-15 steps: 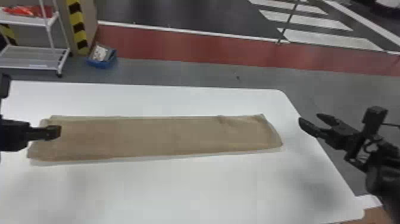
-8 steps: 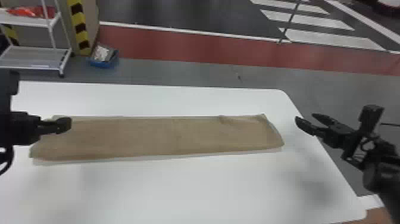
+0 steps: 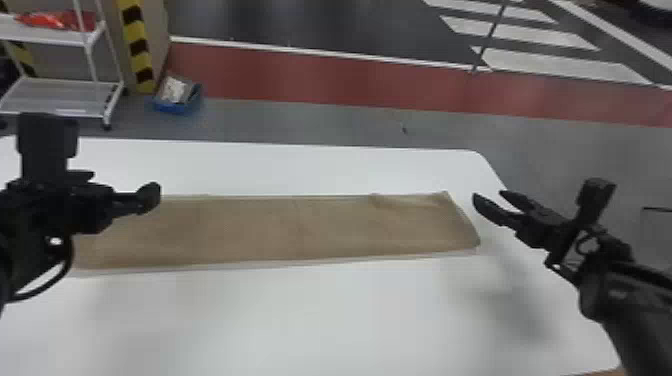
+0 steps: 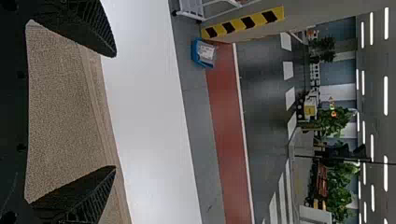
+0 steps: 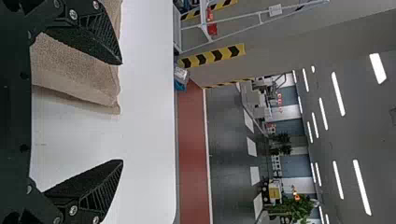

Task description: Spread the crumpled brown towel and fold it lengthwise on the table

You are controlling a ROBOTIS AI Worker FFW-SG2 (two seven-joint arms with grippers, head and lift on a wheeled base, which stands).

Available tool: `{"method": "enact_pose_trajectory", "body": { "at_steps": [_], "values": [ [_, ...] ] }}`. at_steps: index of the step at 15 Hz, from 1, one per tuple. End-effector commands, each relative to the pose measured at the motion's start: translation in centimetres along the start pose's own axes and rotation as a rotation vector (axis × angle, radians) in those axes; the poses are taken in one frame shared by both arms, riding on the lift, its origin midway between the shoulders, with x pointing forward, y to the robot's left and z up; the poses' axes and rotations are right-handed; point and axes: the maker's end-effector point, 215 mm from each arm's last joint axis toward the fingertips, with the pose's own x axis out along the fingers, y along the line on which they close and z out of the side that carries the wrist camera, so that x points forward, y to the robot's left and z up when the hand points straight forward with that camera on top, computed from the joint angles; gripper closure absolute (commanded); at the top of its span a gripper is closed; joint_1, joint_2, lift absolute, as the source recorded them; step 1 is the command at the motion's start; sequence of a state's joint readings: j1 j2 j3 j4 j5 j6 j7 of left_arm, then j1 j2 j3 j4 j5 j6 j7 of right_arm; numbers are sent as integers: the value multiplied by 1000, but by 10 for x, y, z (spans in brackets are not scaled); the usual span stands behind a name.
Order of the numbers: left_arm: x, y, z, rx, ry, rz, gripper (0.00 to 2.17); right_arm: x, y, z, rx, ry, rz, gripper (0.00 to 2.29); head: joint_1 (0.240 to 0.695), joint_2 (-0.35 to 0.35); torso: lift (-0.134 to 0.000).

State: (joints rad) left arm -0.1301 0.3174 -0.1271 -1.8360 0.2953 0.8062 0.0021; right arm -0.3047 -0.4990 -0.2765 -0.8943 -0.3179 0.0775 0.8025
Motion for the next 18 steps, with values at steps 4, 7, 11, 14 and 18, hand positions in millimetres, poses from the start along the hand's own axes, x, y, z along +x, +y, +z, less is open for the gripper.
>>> {"method": "enact_pose_trajectory", "body": {
  "at_steps": [4,7,11,14,18],
  "values": [
    [11,14,-10,-11,47,15,26,17,9,-6,47,140,18,157,695,-231,-123],
    [18,30,-10,-19,96,32,26,24,17,-5,47,216,30,157,695,-212,-123],
    [21,48,-23,-36,178,44,26,30,18,0,35,264,25,161,695,-183,-123],
    [22,60,-27,-45,205,45,29,26,16,-6,31,309,26,184,695,-166,-123],
    [19,78,-43,-69,272,51,29,23,10,-5,-8,341,17,215,695,-154,-123]
  ]
}}
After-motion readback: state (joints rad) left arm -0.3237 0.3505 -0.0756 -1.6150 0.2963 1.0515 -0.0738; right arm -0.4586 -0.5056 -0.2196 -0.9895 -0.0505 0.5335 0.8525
